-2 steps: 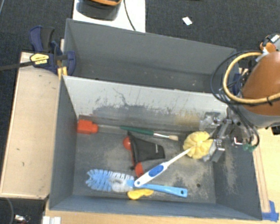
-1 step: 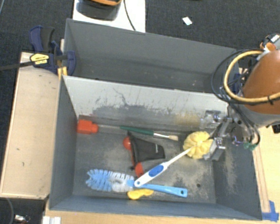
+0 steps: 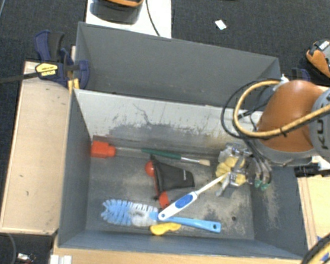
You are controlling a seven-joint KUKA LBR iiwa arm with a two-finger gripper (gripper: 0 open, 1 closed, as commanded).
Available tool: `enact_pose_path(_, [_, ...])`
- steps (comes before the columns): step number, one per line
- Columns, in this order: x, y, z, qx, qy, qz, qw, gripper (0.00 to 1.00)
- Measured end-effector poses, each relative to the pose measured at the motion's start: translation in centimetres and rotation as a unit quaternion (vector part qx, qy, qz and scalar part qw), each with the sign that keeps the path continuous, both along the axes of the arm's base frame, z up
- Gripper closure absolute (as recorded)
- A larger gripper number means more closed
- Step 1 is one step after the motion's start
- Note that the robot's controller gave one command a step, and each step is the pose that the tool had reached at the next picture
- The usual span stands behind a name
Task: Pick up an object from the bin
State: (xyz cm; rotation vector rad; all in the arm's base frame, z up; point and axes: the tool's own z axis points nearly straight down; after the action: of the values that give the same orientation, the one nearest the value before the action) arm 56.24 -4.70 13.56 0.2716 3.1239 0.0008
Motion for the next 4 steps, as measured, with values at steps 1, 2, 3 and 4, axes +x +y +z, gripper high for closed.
enact_pose_path(1, [-0.2,-0.6,-1.7,0.001,0.0016,0.008,1.0000,0.00])
enact_pose_path(2, [-2.1,2.0,-1.4,0.001,0.0018,0.224,0.9745,0.00])
enact_pose_path(3, [-1.0,-2.2,4.0,-0.001,-0.0008,0.068,0.9977,0.00])
enact_pose_path(4, [-2.0,2.3,2.6,0.003,0.0022,0.199,0.9801,0.00])
